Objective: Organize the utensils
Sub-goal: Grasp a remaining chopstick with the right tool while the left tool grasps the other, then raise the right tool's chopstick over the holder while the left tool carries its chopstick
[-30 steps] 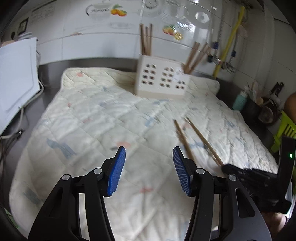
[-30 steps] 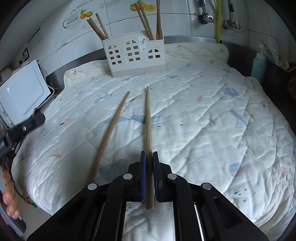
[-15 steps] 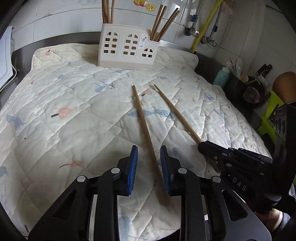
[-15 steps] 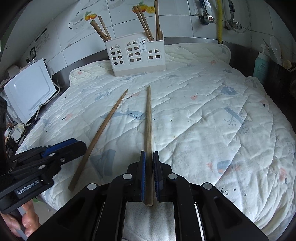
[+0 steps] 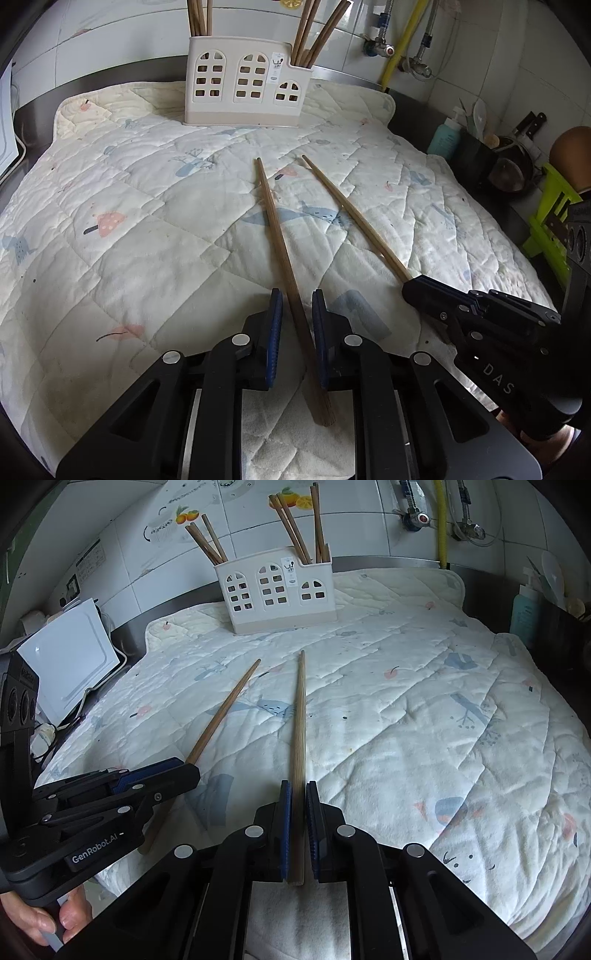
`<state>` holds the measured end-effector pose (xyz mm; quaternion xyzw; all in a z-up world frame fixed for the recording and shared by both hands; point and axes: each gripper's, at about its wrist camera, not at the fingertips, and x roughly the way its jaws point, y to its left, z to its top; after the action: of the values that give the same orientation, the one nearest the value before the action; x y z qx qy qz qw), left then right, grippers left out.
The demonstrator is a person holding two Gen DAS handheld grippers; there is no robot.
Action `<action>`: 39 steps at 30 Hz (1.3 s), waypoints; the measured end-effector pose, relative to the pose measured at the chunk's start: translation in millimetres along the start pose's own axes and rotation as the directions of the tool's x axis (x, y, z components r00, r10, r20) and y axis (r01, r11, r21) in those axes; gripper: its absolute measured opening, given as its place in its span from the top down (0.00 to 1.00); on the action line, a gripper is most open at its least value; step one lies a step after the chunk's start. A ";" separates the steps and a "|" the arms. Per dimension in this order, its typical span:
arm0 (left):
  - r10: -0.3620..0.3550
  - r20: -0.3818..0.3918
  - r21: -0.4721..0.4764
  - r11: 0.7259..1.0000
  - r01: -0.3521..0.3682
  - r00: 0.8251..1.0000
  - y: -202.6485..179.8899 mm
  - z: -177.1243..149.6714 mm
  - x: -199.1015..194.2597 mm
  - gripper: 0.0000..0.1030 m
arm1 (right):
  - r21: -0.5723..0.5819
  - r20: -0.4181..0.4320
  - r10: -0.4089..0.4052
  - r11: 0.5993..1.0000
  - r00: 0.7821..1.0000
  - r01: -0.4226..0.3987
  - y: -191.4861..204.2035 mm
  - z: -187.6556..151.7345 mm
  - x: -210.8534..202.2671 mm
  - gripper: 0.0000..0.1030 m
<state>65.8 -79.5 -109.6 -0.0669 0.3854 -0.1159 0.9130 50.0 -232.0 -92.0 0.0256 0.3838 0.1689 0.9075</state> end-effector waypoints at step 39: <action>-0.047 0.220 0.084 0.996 0.029 0.974 47.2 141.0 -61.6 0.95 | -0.258 0.273 0.090 0.966 0.958 -0.017 8.4 250.1 -91.8 0.93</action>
<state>133.2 -13.1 20.7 -0.0500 0.2750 -0.1405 0.9498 164.5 -233.2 148.7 -0.0563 0.2251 0.2356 0.9437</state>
